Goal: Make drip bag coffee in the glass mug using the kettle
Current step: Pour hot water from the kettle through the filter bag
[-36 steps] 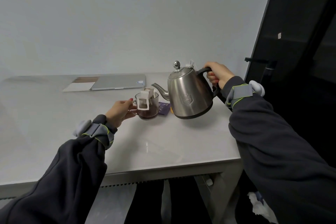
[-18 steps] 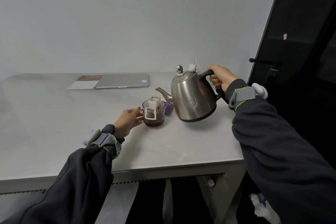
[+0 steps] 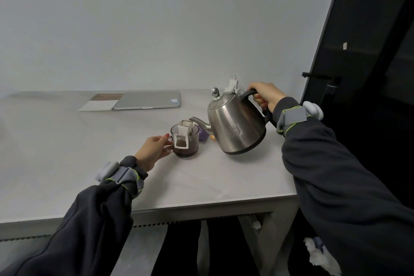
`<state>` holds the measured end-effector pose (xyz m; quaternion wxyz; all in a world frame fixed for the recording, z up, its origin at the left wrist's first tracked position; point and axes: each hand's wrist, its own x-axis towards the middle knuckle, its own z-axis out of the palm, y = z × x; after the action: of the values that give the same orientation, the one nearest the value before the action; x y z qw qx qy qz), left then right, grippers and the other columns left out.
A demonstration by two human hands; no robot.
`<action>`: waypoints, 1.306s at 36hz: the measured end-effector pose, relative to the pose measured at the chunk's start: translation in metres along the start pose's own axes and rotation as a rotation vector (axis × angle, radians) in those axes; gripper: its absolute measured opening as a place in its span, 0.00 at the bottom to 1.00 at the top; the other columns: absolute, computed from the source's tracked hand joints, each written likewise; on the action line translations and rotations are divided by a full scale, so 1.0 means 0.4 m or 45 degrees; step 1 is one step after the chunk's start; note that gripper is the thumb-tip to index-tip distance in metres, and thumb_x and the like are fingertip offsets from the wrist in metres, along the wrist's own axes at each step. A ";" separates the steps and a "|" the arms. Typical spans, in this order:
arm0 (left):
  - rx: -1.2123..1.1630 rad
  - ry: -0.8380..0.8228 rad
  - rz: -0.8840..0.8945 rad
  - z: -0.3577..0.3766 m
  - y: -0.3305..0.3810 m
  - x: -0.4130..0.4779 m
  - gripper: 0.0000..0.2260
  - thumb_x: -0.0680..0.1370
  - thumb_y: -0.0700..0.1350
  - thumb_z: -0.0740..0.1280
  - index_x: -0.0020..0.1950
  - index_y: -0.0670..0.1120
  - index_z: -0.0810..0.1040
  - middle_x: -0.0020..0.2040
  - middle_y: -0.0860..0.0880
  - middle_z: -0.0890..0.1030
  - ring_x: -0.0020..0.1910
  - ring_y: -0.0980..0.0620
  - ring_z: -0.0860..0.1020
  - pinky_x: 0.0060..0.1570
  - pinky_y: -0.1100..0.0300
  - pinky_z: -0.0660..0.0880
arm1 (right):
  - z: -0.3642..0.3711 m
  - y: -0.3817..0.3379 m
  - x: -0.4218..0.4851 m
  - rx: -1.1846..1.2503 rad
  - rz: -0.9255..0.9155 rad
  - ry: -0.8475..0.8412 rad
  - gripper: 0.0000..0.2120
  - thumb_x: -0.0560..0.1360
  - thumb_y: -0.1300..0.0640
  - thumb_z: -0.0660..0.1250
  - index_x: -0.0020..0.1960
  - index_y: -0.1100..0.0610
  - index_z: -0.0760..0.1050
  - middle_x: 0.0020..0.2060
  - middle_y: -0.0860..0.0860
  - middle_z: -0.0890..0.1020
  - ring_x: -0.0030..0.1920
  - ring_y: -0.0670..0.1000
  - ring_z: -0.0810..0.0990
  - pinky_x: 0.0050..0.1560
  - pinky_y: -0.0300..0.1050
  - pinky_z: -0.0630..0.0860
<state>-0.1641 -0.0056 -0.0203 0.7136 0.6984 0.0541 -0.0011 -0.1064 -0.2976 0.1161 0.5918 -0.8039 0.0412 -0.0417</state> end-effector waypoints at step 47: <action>0.020 0.000 -0.028 0.000 0.003 -0.006 0.12 0.82 0.44 0.56 0.45 0.42 0.75 0.46 0.44 0.77 0.38 0.52 0.76 0.45 0.65 0.76 | -0.002 -0.010 0.007 -0.067 -0.010 0.013 0.14 0.70 0.59 0.60 0.29 0.53 0.60 0.15 0.45 0.59 0.19 0.45 0.53 0.23 0.36 0.49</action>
<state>-0.1663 -0.0055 -0.0189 0.7082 0.7033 0.0616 -0.0093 -0.1036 -0.2975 0.1201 0.5702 -0.8191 0.0421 -0.0470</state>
